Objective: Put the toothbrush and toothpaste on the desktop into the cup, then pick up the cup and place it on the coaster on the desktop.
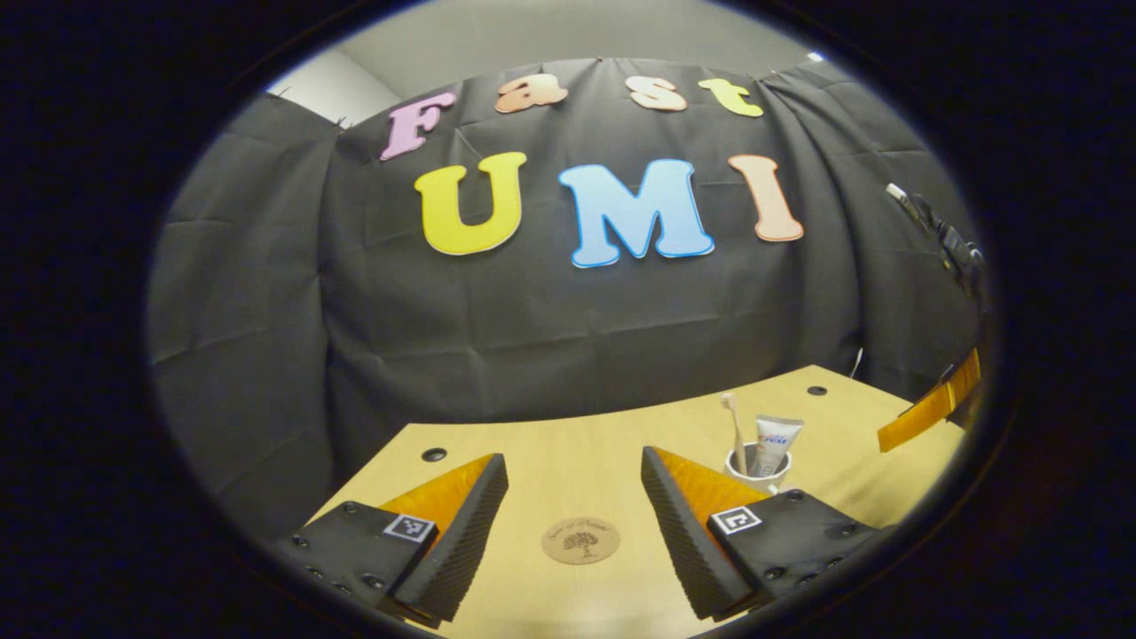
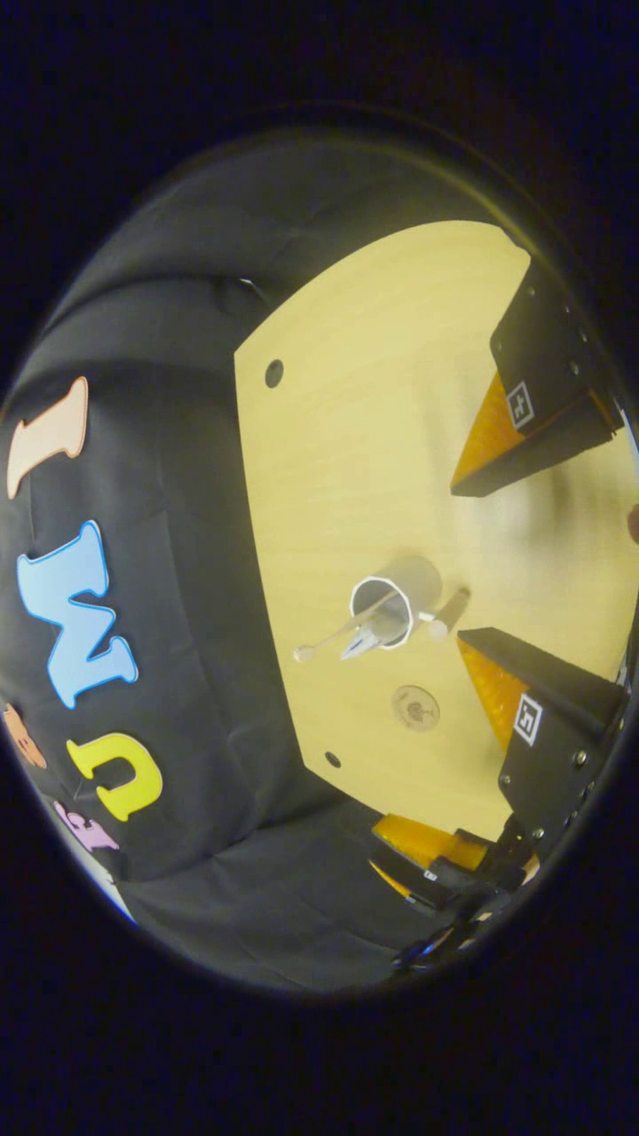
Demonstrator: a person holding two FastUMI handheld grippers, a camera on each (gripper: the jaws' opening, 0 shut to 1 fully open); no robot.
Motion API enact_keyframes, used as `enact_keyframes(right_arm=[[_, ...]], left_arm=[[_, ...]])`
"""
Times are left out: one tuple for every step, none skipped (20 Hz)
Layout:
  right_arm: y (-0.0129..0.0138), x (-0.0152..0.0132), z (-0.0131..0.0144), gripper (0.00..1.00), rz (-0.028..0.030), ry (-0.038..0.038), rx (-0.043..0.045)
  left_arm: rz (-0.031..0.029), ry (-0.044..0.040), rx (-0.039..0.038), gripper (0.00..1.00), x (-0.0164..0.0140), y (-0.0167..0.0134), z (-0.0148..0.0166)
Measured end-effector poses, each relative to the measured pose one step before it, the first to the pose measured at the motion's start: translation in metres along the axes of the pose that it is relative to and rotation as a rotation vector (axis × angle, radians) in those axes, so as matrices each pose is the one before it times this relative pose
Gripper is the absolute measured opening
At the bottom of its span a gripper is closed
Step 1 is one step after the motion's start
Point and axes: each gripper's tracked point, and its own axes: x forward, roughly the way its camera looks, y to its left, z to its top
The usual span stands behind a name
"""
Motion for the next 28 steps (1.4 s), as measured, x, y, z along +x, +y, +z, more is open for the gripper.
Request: enact_keyframes(right_arm=[[0.00501,0.0049,0.00177,0.91,-0.01005,0.01708,-0.00215],[0.00459,0.00545,0.00131,0.92,-0.00821,0.02285,0.00145],[0.00387,0.00548,-0.00042,0.92,-0.0033,0.02732,-0.0012],[0.00307,0.00624,-0.00235,0.92,-0.00941,0.03025,0.00021],[0.00352,0.00577,-0.00063,0.92,-0.00625,0.03089,0.0027],[-0.00157,0.01173,0.00495,0.91,-0.00473,0.0289,0.00183],[0.00319,0.00408,0.00113,0.91,-0.00636,0.02036,0.00399],[0.00432,0.00582,0.002,0.92,-0.00307,0.01968,0.00491],[0.00385,0.00535,0.00239,0.92,-0.00104,0.01796,-0.0016],[0.00285,0.00658,0.00224,0.91,-0.00613,0.01155,-0.00522],[0.00248,0.00537,0.00234,0.91,-0.00782,0.01167,-0.00989],[0.00222,0.0058,0.00124,0.92,-0.00294,0.01218,-0.00952],[0.00238,0.00498,0.00141,0.91,-0.00375,0.01132,-0.00474],[0.00348,0.00776,-0.00151,0.92,0.0001,0.01465,0.00165],[0.00232,0.00608,-0.00036,0.91,-0.00121,0.01468,0.0048],[0.00003,0.00625,-0.00169,0.91,-0.00587,0.01264,0.0015],[-0.00007,0.00608,0.00002,0.91,-0.00519,0.01419,-0.00154],[0.00004,0.00628,-0.00009,0.91,-0.00896,0.00805,0.00129],[-0.00172,0.00526,-0.00048,0.91,-0.0113,0.01068,0.00006],[0.00011,0.00616,-0.00178,0.91,-0.00749,0.01134,0.00036],[0.00077,0.00359,0.0004,0.91,-0.00347,0.01029,0.00141],[0.00085,0.00363,-0.00139,0.91,-0.00254,0.01077,0.00281],[0.00159,0.00326,-0.00061,0.91,-0.0017,0.00864,0.00416],[0.00152,0.00463,0.00009,0.91,-0.00414,0.00531,0.00016],[-0.0011,0.00253,0.00068,0.91,-0.00882,0.00626,0.0017],[0.0012,0.00464,-0.00203,0.91,-0.00445,0.00922,0.00104],[0.00127,0.00312,-0.00057,0.91,-0.00058,0.01006,-0.00148],[-0.00082,0.0031,-0.00261,0.91,-0.01038,0.00868,-0.00304]], left_arm=[[0.01214,-0.00404,-0.0077,0.97,-0.00303,0.01107,0.00181],[0.0103,-0.00329,-0.00373,0.97,-0.00332,0.01087,0.00123],[0.0108,-0.00401,-0.00162,0.97,-0.00336,0.01078,-0.00057],[0.01006,-0.00112,-0.00282,0.97,-0.00092,0.00923,-0.00067],[0.01116,-0.00035,-0.0039,0.97,-0.00116,0.00947,-0.00105],[0.00913,-0.0009,-0.00741,0.97,-0.00056,0.0091,-0.00095],[0.01063,0.00006,-0.00732,0.97,-0.00221,0.0093,-0.00044],[0.00732,0.00121,-0.00715,0.97,-0.00071,0.00792,-0.00112],[0.00865,0.00185,-0.00373,0.97,-0.00183,0.00735,-0.00313],[0.00638,0.0022,-0.00179,0.97,0.00014,0.00635,-0.00155],[0.00711,0.00119,-0.00049,0.97,-0.00065,0.00667,-0.00047],[0.00731,0.00254,0.00067,0.97,0.0,0.00631,-0.00161],[0.00457,0.00478,0.00068,0.97,-0.00072,0.00601,-0.00259],[0.00557,0.00485,0.00065,0.97,-0.00038,0.00504,-0.002],[0.00564,0.00372,0.00086,0.97,-0.00013,0.00533,-0.00189],[0.00495,0.00211,0.00044,0.97,0.00051,0.00493,-0.00139],[0.00316,0.00237,0.00023,0.97,0.00131,0.00327,-0.00173],[0.00294,0.003,0.0003,0.97,-0.00024,0.00382,-0.00101],[0.00192,0.0018,0.0008,0.97,0.0001,0.00274,-0.00153],[0.00092,0.00347,0.0016,0.97,0.00079,0.00244,-0.00176],[0.0022,0.0021,0.00128,0.97,0.00112,0.00204,-0.00129],[0.00103,0.00185,0.00017,0.97,0.00034,0.00183,-0.00061],[0.00155,0.00186,0.00027,0.97,0.00037,0.00209,-0.00149],[0.00058,0.00331,-0.00027,0.97,0.00118,0.0013,-0.00191],[-0.00133,0.00421,0.00013,1.0,0.00001,0.00161,-0.00219],[0.00075,0.00188,0.00161,0.97,0.0003,0.00158,-0.00086],[0.00055,0.00023,0.00121,0.97,0.00014,0.00212,-0.00081],[0.00077,0.00079,0.00198,0.97,0.00025,0.00123,-0.00136]])
